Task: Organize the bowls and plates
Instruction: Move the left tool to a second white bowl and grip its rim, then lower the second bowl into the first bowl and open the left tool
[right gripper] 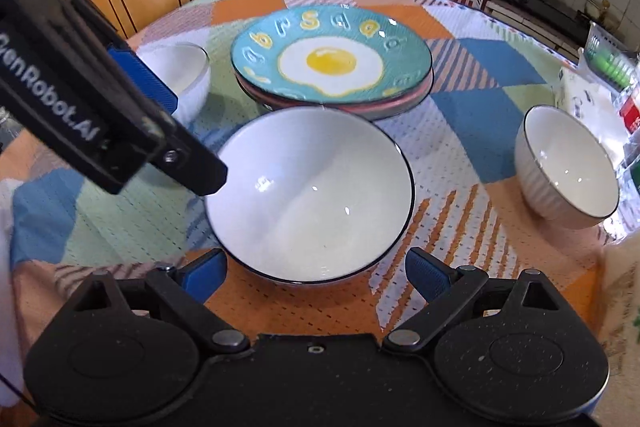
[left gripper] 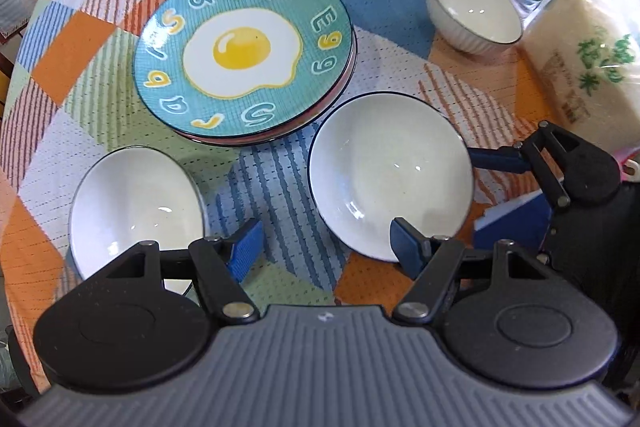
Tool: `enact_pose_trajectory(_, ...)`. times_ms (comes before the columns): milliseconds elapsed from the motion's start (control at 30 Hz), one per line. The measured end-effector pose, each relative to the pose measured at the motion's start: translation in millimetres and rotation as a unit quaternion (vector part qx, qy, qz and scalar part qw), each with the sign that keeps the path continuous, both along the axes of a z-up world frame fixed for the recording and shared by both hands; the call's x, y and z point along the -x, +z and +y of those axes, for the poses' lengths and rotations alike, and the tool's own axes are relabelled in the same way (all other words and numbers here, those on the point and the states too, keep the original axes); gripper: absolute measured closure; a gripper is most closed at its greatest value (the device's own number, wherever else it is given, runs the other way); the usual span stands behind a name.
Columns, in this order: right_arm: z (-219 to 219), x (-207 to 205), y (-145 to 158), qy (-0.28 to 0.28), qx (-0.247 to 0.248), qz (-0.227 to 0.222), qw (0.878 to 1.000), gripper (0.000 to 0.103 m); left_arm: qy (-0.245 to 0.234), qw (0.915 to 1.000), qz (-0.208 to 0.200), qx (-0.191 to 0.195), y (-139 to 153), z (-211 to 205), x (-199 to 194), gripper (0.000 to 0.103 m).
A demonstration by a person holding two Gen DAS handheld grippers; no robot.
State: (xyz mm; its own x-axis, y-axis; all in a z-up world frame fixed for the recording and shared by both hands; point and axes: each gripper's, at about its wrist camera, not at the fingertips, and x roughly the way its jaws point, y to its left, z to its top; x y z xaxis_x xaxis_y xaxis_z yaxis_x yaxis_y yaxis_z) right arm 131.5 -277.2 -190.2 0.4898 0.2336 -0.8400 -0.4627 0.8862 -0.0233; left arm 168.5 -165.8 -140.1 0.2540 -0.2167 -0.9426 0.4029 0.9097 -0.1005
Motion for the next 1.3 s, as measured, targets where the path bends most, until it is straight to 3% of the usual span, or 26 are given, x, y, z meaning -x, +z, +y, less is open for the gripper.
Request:
enact_pose_trajectory(267, 7.3, -2.4, -19.0, 0.014, -0.011, -0.031, 0.999, 0.005, 0.029, 0.9992, -0.026, -0.010, -22.8, -7.8, -19.6, 0.041)
enact_pose_trajectory(367, 8.6, -3.2, -25.0, 0.016, -0.013, -0.045, 0.999, 0.004, 0.038, 0.9991, -0.020, 0.000, -30.2, -5.1, -23.7, 0.065)
enact_pose_trajectory(433, 7.1, -1.6, -25.3, 0.016, -0.020, -0.050, 0.998, 0.004, 0.042, 0.9990, -0.005, 0.011, -35.2, -3.4, -24.8, 0.088)
enact_pose_trajectory(467, 6.6, -0.1, -25.0, 0.017, -0.021, -0.055, 0.998, 0.004, 0.041, 0.9989, 0.009, 0.018, -38.6, -2.7, -25.8, 0.093)
enact_pose_trajectory(600, 5.5, 5.2, -26.5, 0.020, -0.025, -0.072, 0.997, 0.005, 0.048, 0.9983, 0.014, 0.030, -43.6, 0.9, -24.3, 0.094)
enact_pose_trajectory(767, 6.7, 7.8, -20.0, 0.017, -0.037, -0.065, 0.997, 0.005, 0.032, 0.9994, -0.007, 0.013, -31.3, 0.1, -9.9, 0.095)
enact_pose_trajectory(1300, 41.0, 30.5, 57.5, 0.027, -0.061, -0.106, 0.992, 0.005, 0.021, 0.9970, -0.075, -0.003, 66.0, 42.5, 30.3, 0.094)
